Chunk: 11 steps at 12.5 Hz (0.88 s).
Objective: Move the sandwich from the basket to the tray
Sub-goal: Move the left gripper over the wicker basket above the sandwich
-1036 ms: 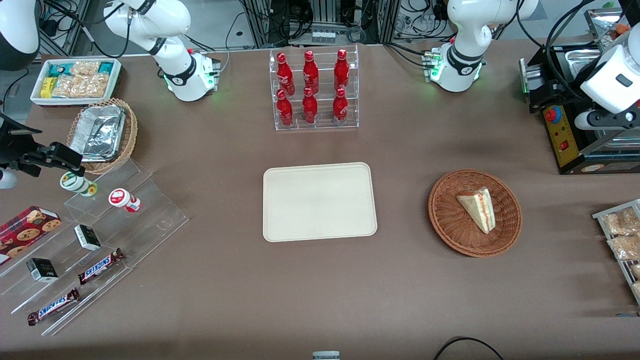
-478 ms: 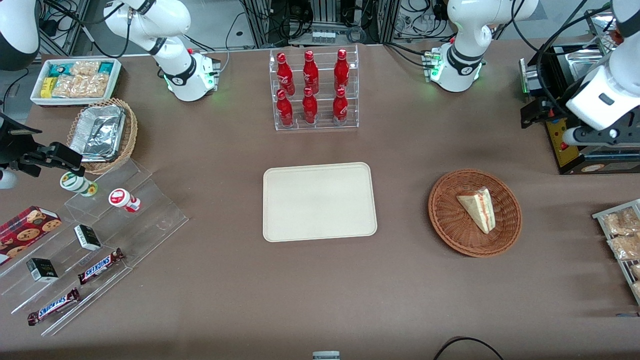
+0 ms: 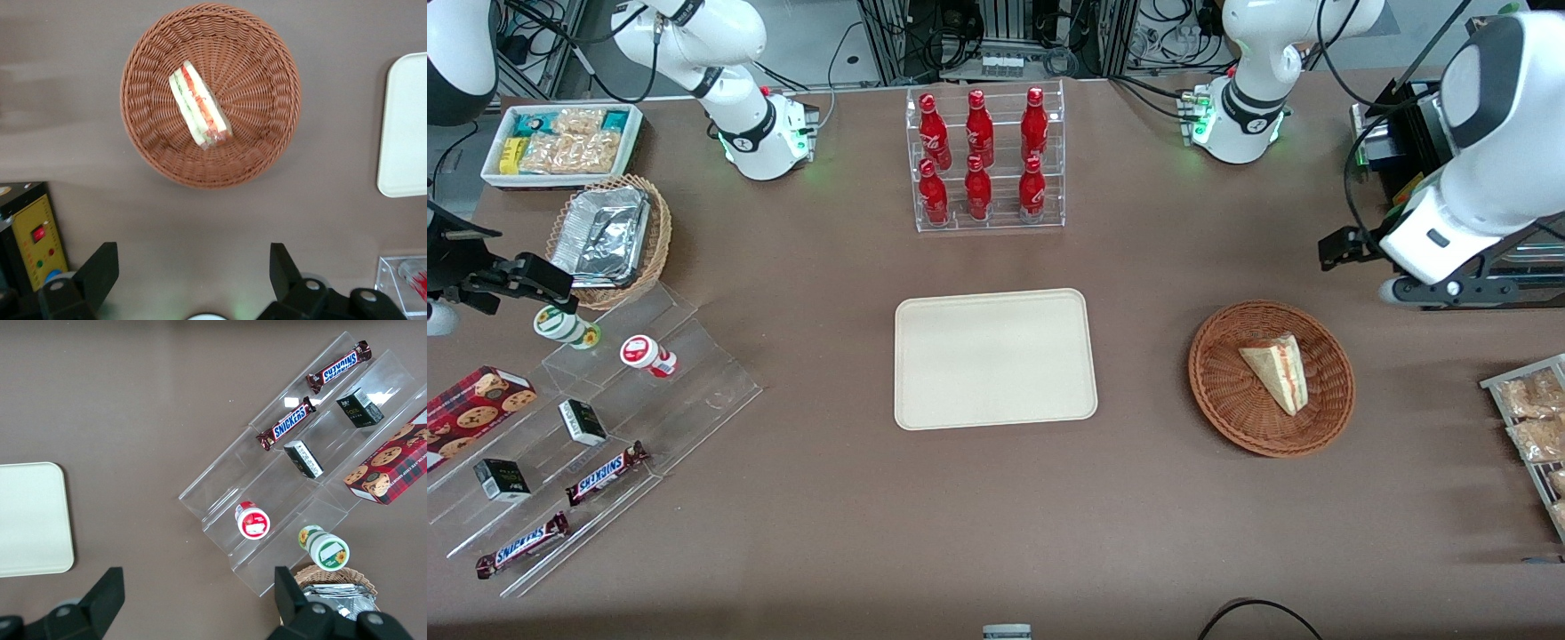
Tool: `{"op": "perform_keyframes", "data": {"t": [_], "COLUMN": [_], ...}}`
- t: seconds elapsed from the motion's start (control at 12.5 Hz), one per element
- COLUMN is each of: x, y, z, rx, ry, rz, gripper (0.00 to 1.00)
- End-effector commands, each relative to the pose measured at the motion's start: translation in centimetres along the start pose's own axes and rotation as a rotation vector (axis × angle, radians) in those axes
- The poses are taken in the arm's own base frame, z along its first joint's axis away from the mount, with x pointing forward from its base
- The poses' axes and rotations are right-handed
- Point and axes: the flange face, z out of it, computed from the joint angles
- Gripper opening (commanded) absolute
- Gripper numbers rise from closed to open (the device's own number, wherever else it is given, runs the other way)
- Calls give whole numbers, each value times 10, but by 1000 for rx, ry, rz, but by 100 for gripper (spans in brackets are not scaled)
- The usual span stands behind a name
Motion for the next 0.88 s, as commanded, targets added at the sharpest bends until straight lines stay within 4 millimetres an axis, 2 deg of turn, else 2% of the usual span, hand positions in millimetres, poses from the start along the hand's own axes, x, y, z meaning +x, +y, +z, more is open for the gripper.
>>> {"op": "perform_keyframes", "data": {"t": [0.0,0.4,0.64,0.8], "x": [-5,-4,4,11], "y": [0,1,2,2], "z": [37,98,117,130], "rx": [3,-1,-5,-15], "ry": [40,109,115,112], "rz": [16,7,-7,-97], "gripper": [100,100,100,100]}}
